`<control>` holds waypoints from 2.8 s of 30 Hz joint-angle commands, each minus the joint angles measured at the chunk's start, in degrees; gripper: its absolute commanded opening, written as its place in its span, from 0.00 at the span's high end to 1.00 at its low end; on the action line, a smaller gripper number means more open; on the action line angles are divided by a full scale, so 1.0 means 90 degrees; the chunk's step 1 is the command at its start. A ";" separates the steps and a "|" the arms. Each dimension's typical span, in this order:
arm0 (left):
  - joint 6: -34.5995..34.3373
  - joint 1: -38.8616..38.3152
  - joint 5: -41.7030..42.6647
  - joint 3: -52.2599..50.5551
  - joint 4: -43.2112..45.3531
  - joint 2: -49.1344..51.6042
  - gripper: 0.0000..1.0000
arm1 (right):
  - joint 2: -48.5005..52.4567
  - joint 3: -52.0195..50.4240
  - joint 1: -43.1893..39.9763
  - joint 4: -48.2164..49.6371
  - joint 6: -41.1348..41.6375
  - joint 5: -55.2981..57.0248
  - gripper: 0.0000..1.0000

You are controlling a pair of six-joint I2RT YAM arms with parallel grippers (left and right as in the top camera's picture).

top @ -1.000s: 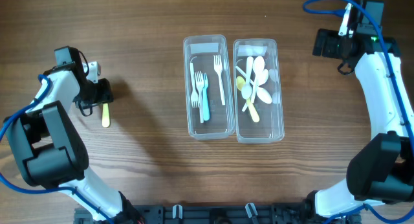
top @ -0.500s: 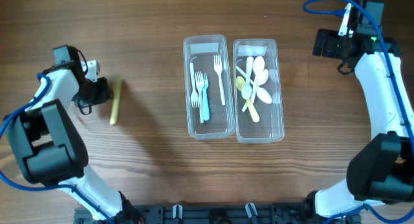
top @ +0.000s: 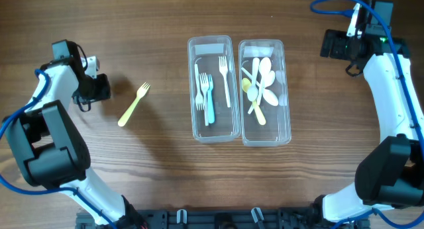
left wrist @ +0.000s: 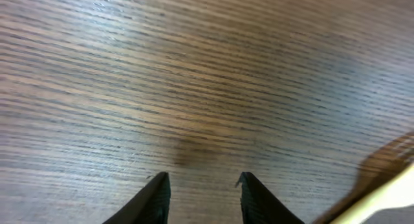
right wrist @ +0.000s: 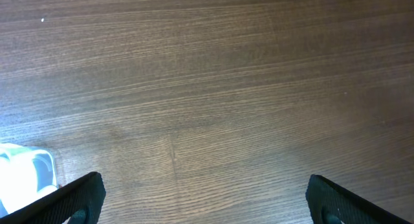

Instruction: Pack container

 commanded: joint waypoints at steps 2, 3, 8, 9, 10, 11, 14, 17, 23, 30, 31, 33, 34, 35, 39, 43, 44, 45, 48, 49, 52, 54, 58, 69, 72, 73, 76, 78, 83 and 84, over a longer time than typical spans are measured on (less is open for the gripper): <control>0.0039 -0.0180 0.0323 0.0741 -0.0323 -0.0294 0.68 | -0.0143 0.0114 0.0027 0.0019 0.0068 0.0090 0.00; 0.0041 -0.0255 0.0432 0.0801 -0.0367 -0.0357 0.69 | -0.0143 0.0114 0.0027 0.0019 0.0068 0.0090 0.00; 0.0478 -0.0855 0.0607 0.0814 -0.0478 -0.0478 0.69 | -0.0143 0.0114 0.0027 0.0019 0.0066 0.0087 0.00; 0.0709 -0.1020 0.0634 0.0814 -0.0515 -0.0476 0.69 | -0.0143 0.0114 0.0027 0.0019 0.0068 0.0090 0.00; 0.0923 -0.1188 0.0631 0.0809 -0.0534 -0.0476 0.68 | -0.0143 0.0114 0.0027 0.0019 0.0068 0.0090 0.00; 0.1139 -0.1360 0.0627 0.0809 -0.0539 -0.0476 0.68 | -0.0143 0.0114 0.0027 0.0019 0.0068 0.0090 0.00; 0.1676 -0.1807 0.0537 0.0809 -0.0529 -0.0444 0.67 | -0.0143 0.0114 0.0027 0.0019 0.0068 0.0090 0.00; 0.1914 -0.2113 0.0299 0.0782 -0.0534 -0.0335 0.66 | -0.0143 0.0114 0.0027 0.0019 0.0068 0.0090 0.00; 0.1916 -0.2251 0.0073 0.0772 -0.0673 -0.0109 0.66 | -0.0143 0.0114 0.0027 0.0019 0.0068 0.0090 0.01; 0.2064 -0.2239 -0.0590 0.0770 -0.1037 0.0124 0.67 | -0.0143 0.0114 0.0027 0.0019 0.0068 0.0090 0.00; 0.2062 -0.2232 -0.0593 0.0767 -0.1039 0.0155 0.67 | -0.0143 0.0114 0.0027 0.0019 0.0068 0.0090 0.00; 0.2059 -0.2186 -0.0588 0.0765 -0.1037 0.0187 0.67 | -0.0143 0.0114 0.0027 0.0019 0.0068 0.0090 0.00; 0.2059 -0.2159 -0.0588 0.0765 -0.1037 0.0204 0.66 | -0.0143 0.0114 0.0027 0.0019 0.0068 0.0087 0.00; 0.2059 -0.2130 -0.0588 0.0765 -0.1039 0.0209 0.66 | -0.0143 0.0114 0.0027 0.0019 0.0066 0.0087 0.00; 0.2059 -0.1928 -0.0585 0.0765 -0.1061 0.0279 0.62 | -0.0143 0.0114 0.0027 0.0019 0.0068 0.0087 0.00; 0.2062 -0.1727 -0.0313 0.0760 -0.1137 0.0425 0.59 | -0.0143 0.0114 0.0027 0.0019 0.0068 0.0087 0.00; 0.2059 -0.1695 -0.0182 0.0760 -0.1161 0.0478 0.58 | -0.0143 0.0114 0.0027 0.0019 0.0068 0.0090 0.00; 0.2059 -0.1678 -0.0073 0.0760 -0.1185 0.0525 0.58 | -0.0143 0.0114 0.0027 0.0019 0.0068 0.0087 0.00; 0.2059 -0.1678 0.0160 0.0760 -0.1234 0.0624 0.59 | -0.0143 0.0114 0.0027 0.0019 0.0068 0.0087 0.00; 0.2062 -0.1685 0.0204 0.0760 -0.1246 0.0639 0.59 | -0.0143 0.0114 0.0027 0.0019 0.0068 0.0087 0.00; 0.2062 -0.1685 0.0204 0.0760 -0.1256 0.0651 0.59 | -0.0143 0.0114 0.0027 0.0019 0.0068 0.0090 0.00; 0.2062 -0.1685 0.0204 0.0760 -0.1273 0.0653 0.59 | -0.0143 0.0114 0.0027 0.0019 0.0066 0.0090 0.00; 0.2062 -0.1685 0.0206 0.0624 -0.1222 0.0658 0.59 | -0.0143 0.0114 0.0027 0.0019 0.0068 0.0090 0.00; 0.2033 -0.1685 0.0206 -0.0233 -0.0765 0.0661 0.71 | -0.0143 0.0114 0.0027 0.0019 0.0068 0.0090 0.00; 0.2033 -0.1685 0.0204 -0.0233 -0.0763 0.0661 0.92 | -0.0143 0.0114 0.0027 0.0019 0.0068 0.0090 0.00; 0.2033 -0.1685 0.0204 -0.0233 -0.0763 0.0661 0.92 | -0.0143 0.0114 0.0027 0.0019 0.0070 0.0090 0.00; 0.2030 -0.1685 0.0202 -0.0228 -0.0763 0.0661 0.94 | -0.0143 0.0114 0.0027 0.0019 0.0066 0.0090 0.00; 0.2030 -0.1685 0.0202 -0.0226 -0.0760 0.0656 0.96 | -0.0143 0.0114 0.0027 0.0019 0.0068 0.0090 0.00; 0.1702 -0.1685 -0.0112 0.0097 -0.0823 0.0588 0.96 | -0.0143 0.0114 0.0027 0.0019 0.0066 0.0087 0.00; 0.1644 -0.1685 -0.0177 0.0243 -0.0857 0.0549 0.96 | -0.0143 0.0114 0.0027 0.0019 0.0068 0.0090 0.00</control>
